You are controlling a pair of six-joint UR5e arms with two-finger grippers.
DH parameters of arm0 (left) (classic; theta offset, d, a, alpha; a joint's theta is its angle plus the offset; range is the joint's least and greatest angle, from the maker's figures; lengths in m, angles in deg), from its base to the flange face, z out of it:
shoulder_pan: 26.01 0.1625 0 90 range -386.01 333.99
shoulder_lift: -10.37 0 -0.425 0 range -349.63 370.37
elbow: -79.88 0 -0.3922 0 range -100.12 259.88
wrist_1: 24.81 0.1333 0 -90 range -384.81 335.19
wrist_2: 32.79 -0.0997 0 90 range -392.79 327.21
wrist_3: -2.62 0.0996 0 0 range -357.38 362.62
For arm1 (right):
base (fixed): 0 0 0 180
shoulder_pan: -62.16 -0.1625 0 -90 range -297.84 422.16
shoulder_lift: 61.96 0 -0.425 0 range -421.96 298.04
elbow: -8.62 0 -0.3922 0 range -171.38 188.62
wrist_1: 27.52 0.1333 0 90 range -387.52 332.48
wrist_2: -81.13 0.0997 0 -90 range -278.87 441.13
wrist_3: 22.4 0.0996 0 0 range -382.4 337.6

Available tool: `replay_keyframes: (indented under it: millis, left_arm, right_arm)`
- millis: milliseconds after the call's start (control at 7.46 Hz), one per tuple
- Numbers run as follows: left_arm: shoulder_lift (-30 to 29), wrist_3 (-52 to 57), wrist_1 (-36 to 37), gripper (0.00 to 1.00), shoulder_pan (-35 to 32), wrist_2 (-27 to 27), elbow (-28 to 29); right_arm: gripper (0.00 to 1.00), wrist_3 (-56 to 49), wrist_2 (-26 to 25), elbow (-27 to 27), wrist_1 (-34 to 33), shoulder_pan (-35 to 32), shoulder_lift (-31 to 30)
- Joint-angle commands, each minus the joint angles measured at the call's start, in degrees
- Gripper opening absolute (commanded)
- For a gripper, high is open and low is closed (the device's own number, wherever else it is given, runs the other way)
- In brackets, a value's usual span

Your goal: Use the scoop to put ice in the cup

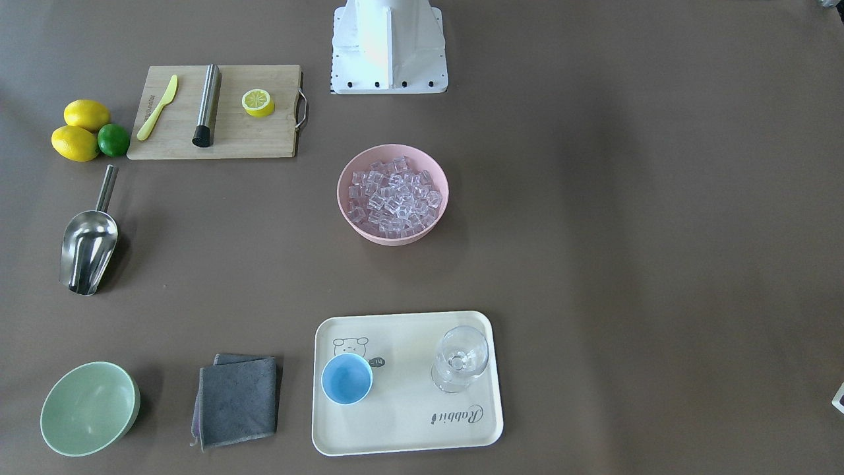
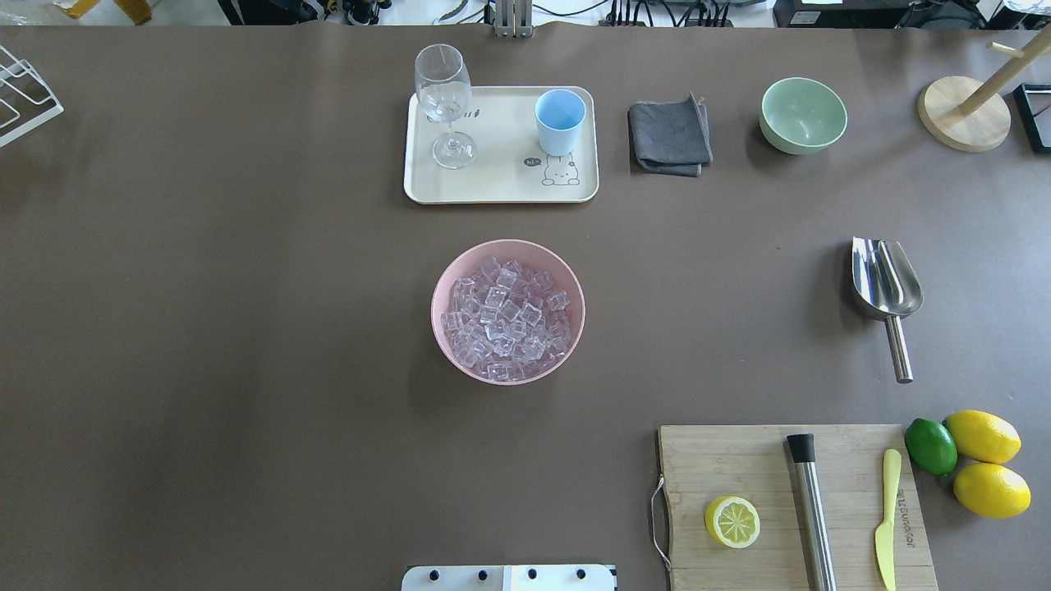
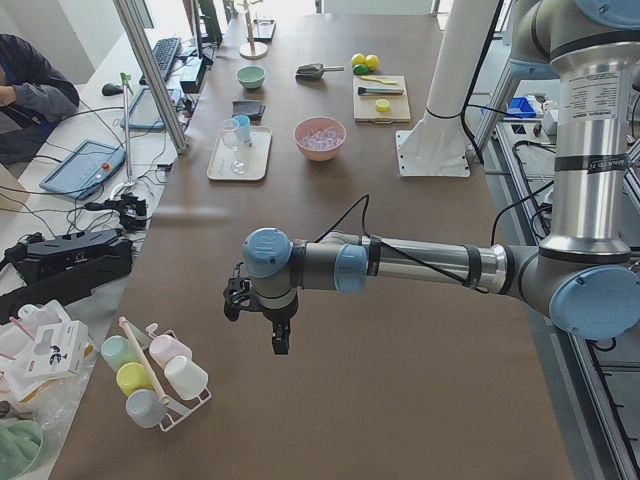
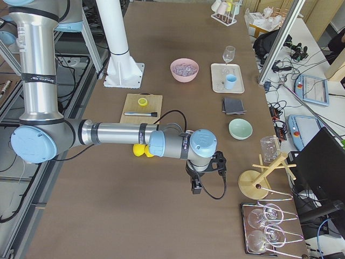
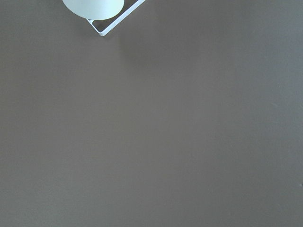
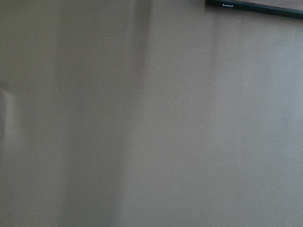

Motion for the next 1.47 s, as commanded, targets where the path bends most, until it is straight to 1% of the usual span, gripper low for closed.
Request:
replay_keyframes:
  millis: [0, 134, 268, 402, 804, 1072, 1206, 1340]
  left_arm:
    - [-0.4, 0.7, -3.6, 0.98, 1.7, 0.2, -0.1]
    - [-0.3, 0.5, -6.8, 0.98, 3.0, 0.2, -0.2]
    - [-0.3, 0.2, -7.0, 0.98, 5.7, -0.1, -0.2]
    - [-0.7, 0.1, -7.0, 0.98, 6.3, -0.1, -0.8]
    - [-2.5, 0.0, -7.0, 0.98, 14.2, -0.1, -6.0]
    - [-4.4, 0.1, -6.9, 0.98, 19.2, 0.0, -9.0]
    - [-5.4, 0.0, -6.9, 0.98, 22.9, -0.2, -11.5]
    - [-7.5, 0.1, -7.0, 0.98, 25.9, -0.2, -12.1]
  right_arm:
    - [1.0, 0.0, 0.7, -1.0, 0.0, 0.0, -0.1]
    - [1.0, -0.5, 1.6, 0.1, 0.1, -0.1, -1.1]
    - [1.0, 0.3, 1.5, 1.0, 0.1, 0.0, -1.1]
    - [1.0, 2.9, 1.0, 1.9, 0.0, 0.1, -0.8]
    - [1.0, 12.1, 1.8, 5.7, 0.1, 4.5, -0.6]
    - [1.0, 14.3, 4.1, 6.1, -0.1, 8.1, -0.7]
    - [1.0, 22.1, 6.5, 6.8, 0.2, 9.9, -1.1]
    - [1.0, 30.3, 6.0, 9.4, 0.0, 12.6, -1.2]
